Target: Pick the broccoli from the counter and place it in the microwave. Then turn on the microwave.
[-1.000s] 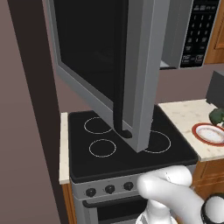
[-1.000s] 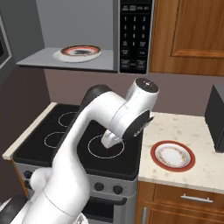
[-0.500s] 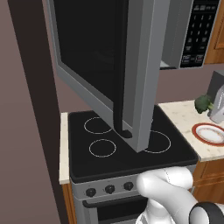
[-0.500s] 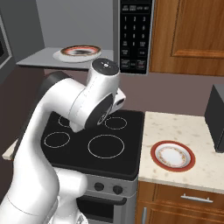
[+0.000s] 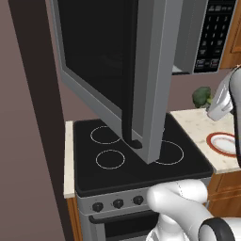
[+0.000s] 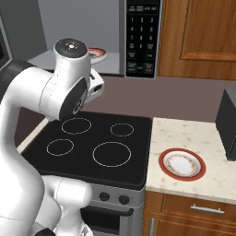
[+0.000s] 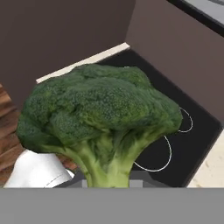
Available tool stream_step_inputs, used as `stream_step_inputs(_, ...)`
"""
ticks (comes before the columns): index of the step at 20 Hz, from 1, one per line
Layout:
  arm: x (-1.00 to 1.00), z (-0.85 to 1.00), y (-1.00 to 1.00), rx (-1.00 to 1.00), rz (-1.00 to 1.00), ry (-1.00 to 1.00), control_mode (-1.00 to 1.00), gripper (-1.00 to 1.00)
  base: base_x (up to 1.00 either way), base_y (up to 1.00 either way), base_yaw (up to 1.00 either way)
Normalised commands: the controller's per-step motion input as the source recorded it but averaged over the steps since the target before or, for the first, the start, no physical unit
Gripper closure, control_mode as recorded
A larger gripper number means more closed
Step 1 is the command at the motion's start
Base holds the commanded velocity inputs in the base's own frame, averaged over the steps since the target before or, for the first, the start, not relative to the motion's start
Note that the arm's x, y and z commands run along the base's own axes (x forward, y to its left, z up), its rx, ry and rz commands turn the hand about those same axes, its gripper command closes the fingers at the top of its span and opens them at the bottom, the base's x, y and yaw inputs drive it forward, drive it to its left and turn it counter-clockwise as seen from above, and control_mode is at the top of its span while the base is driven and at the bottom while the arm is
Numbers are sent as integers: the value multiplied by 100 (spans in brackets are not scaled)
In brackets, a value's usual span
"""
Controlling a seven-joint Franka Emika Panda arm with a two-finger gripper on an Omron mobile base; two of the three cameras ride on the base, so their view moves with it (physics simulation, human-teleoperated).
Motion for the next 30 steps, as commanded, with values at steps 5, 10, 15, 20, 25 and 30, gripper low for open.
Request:
stream_step_inputs(5,19,30,40,8,0,-10,-100,100,0,0,0)
stream_step_inputs(10,17,24,35,12,0,-11,-100,100,0,0,0)
stream_step_inputs(15,39,27,35,13,0,-9,-100,100,0,0,0)
stream_step_inputs(20,57,22,27,12,0,-2,-100,100,0,0,0)
stream_step_inputs(25,60,22,22,11,0,0,-100,100,0,0,0)
stream_step_inputs(30,54,17,14,8,-2,0,-100,100,0,0,0)
